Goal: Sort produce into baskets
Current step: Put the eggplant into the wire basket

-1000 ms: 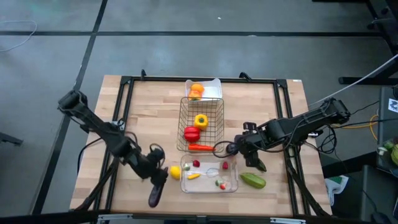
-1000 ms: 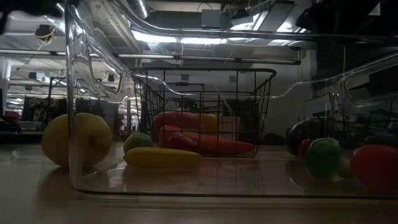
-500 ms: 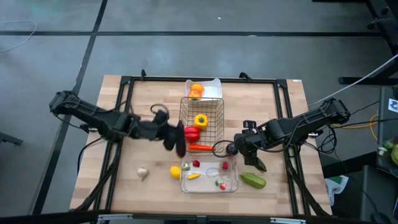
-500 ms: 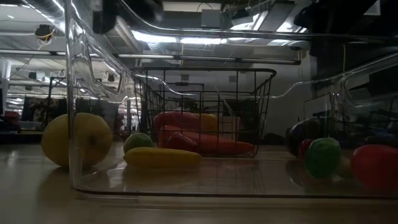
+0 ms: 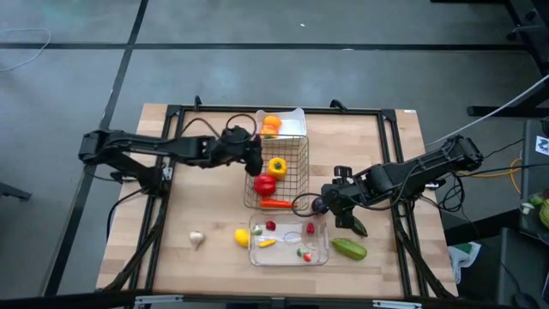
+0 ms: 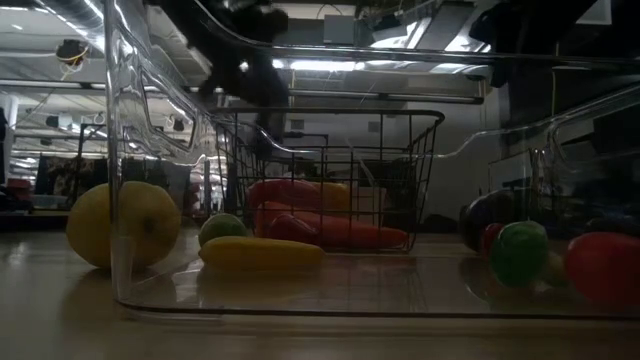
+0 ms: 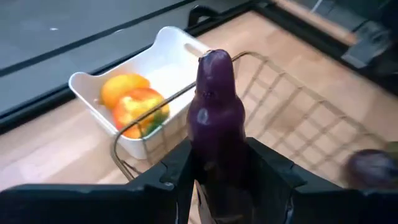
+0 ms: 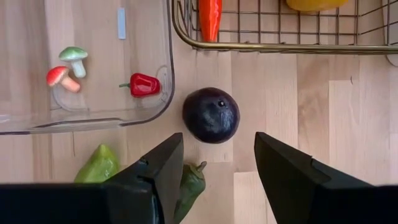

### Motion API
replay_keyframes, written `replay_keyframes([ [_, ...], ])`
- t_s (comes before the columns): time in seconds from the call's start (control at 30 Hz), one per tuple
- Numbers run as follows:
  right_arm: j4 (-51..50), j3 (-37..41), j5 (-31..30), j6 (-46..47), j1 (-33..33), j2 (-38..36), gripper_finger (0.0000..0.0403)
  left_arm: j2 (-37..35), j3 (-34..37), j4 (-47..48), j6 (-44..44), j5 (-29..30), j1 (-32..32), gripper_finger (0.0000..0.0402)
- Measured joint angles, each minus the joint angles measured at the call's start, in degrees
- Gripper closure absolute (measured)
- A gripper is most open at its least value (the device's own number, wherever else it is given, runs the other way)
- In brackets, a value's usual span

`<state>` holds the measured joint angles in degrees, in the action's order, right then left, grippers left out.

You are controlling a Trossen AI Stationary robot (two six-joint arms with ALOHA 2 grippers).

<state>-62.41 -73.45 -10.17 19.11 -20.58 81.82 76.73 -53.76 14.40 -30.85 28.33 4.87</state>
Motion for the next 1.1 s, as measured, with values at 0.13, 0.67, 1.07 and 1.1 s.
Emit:
replay_keyframes([
  [0.13, 0.0, 0.0, 0.0, 0.04, 0.0, 0.02, 0.0205, 4.62, 0.0, -2.49, 1.95, -0.1, 2.37, 0.0281],
  [0.67, 0.41, 0.02, 0.02, 0.04, -0.02, 0.02, 0.0205, 14.27, -0.04, -8.39, 8.12, -0.23, 6.36, 0.0281],
  [1.07, 0.44, 0.02, 0.04, 0.07, -0.02, 0.04, 0.0205, 15.25, -0.04, -7.6, 8.4, -1.16, 6.34, 0.0217],
  [1.1, 0.44, 0.02, 0.04, 0.07, -0.02, 0.04, 0.0205, 15.25, -0.04, -7.58, 8.4, -1.16, 6.34, 0.0208],
])
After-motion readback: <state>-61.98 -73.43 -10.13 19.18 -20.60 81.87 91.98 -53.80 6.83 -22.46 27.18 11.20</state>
